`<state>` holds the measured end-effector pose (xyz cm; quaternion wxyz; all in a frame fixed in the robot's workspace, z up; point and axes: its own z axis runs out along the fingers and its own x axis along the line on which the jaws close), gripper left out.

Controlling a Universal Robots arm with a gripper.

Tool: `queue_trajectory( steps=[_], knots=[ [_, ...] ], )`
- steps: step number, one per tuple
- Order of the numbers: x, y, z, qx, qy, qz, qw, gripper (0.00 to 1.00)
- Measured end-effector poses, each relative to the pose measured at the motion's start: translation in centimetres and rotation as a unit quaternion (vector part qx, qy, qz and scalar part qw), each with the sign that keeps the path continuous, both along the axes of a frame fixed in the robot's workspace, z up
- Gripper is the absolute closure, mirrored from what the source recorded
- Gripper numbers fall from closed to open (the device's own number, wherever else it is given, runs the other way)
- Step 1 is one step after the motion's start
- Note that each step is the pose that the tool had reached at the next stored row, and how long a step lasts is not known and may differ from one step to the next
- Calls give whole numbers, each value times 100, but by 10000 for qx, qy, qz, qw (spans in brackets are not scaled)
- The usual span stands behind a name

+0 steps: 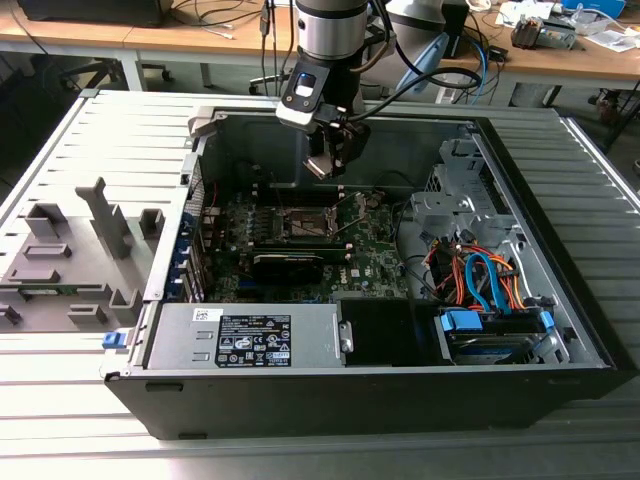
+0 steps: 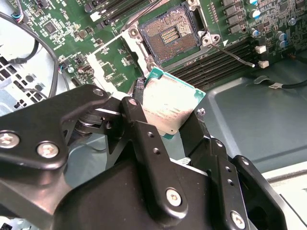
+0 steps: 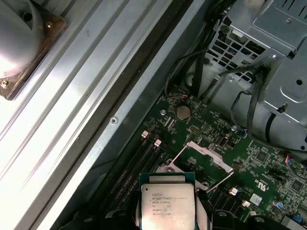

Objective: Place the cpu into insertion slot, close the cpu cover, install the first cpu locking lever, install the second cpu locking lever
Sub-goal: 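Place the cpu into insertion slot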

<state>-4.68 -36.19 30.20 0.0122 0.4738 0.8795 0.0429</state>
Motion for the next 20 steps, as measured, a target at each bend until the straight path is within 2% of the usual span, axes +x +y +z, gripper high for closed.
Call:
queue_trajectory(
  steps=[20],
  knots=[
    [0, 0, 0, 0, 0, -85, 10000, 46]
  ],
)
